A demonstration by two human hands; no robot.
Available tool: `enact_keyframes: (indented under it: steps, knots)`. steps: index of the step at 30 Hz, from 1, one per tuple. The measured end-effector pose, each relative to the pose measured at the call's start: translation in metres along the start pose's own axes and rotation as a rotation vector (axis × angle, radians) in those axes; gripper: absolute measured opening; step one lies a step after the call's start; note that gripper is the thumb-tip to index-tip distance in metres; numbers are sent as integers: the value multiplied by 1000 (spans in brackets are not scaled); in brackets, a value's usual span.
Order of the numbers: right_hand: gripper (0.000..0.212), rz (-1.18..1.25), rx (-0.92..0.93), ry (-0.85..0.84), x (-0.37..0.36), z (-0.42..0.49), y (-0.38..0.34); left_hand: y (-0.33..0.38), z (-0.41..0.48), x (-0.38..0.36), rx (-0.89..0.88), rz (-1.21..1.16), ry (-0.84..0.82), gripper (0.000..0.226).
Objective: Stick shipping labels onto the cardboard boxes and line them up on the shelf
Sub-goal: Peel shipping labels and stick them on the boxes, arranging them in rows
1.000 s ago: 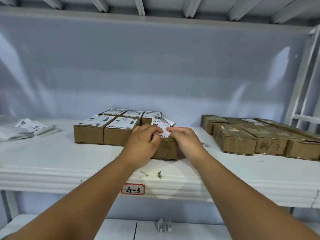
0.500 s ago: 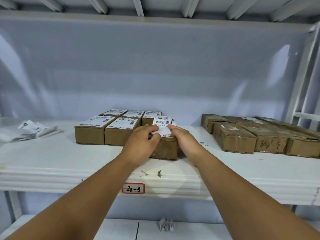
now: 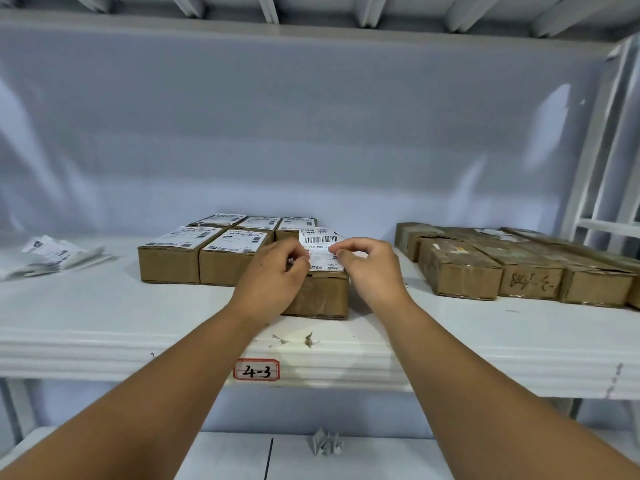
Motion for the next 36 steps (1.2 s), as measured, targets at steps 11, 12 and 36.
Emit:
enact_keyframes:
  steps: [11,12,36]
  knots:
    - [38,137,-281,-167,-14,2,2,-1,0,-1,-8,-57,-29,22]
    - [39,128,-293,-186,-15,2,2,-1,0,-2,-9,-61,-33,22]
    - [66,315,-277,-302,-15,21,20,20,49,-23,193,388,-555,35]
Point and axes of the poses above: each hand's wrist, its own z-axis towards the middle knuckle, its own x-axis out of the back of the hand, y = z × x, the point moved 3 cm from there along z, towards the middle knuckle, and after that the axes turned 4 degrees about x, right-handed, at the moved point
